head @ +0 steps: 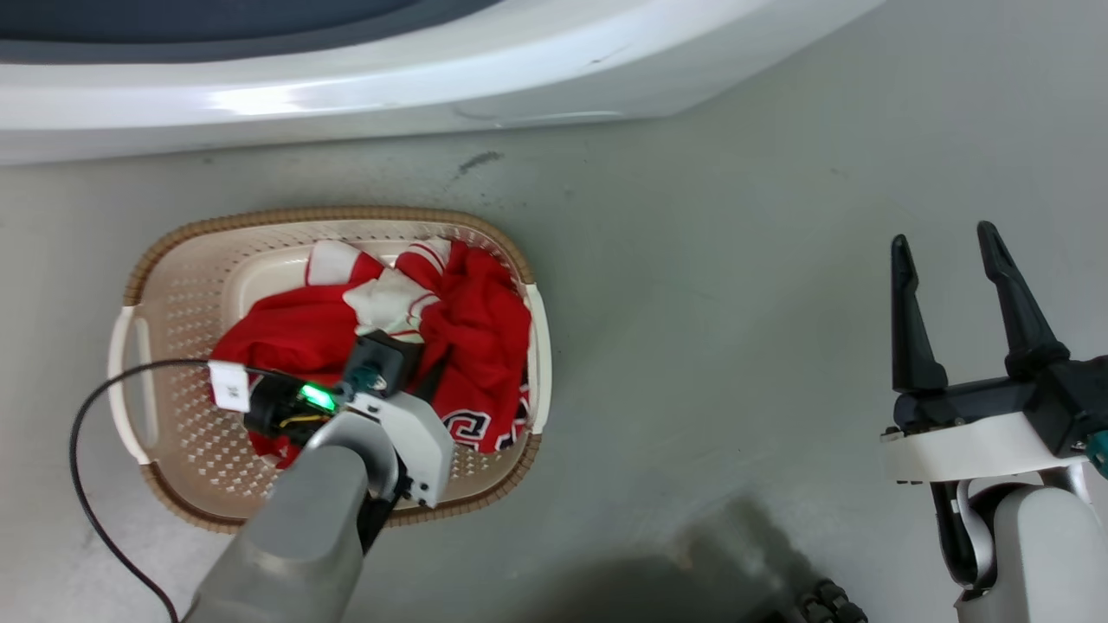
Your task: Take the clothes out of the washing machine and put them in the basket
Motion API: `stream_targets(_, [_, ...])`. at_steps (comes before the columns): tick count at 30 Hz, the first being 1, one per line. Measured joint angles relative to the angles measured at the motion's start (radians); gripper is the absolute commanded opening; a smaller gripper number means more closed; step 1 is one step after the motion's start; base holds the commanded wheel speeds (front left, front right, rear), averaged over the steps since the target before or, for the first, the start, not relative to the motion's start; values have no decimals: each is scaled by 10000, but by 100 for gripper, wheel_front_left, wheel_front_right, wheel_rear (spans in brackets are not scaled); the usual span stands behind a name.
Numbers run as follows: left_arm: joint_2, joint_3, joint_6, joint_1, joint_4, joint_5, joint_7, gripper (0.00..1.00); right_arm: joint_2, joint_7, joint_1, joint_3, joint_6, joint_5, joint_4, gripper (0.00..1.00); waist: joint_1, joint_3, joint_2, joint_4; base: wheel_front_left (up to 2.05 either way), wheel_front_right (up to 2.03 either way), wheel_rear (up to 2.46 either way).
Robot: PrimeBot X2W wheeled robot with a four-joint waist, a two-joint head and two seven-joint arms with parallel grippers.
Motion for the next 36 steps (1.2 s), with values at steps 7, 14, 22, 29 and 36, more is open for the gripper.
stream_targets(7, [-33,-17,-2,-795,1298,-508,0,0,6,0,-35,251,2,-33,-127,100,0,590,0,-287,0,0,0])
stream_targets(14, [-44,-48,-12,-1009,1354,-667,0,100,8,0,-30,257,2,-132,-92,100,-1,539,0,-223,0,0,0])
stream_targets(22, [2,516,-13,-475,-230,-508,0,100,8,0,-78,174,2,-313,221,100,-1,-231,0,-8,0,0,0])
stream_targets(29, [59,1277,-13,609,-2157,-67,0,100,12,-2,-2,94,2,-497,616,100,-2,-1394,0,332,0,0,0])
stream_targets(36, [-71,2587,-13,1646,-4134,671,-2,100,10,0,209,-81,2,-656,890,100,-3,-2628,0,873,0,0,0])
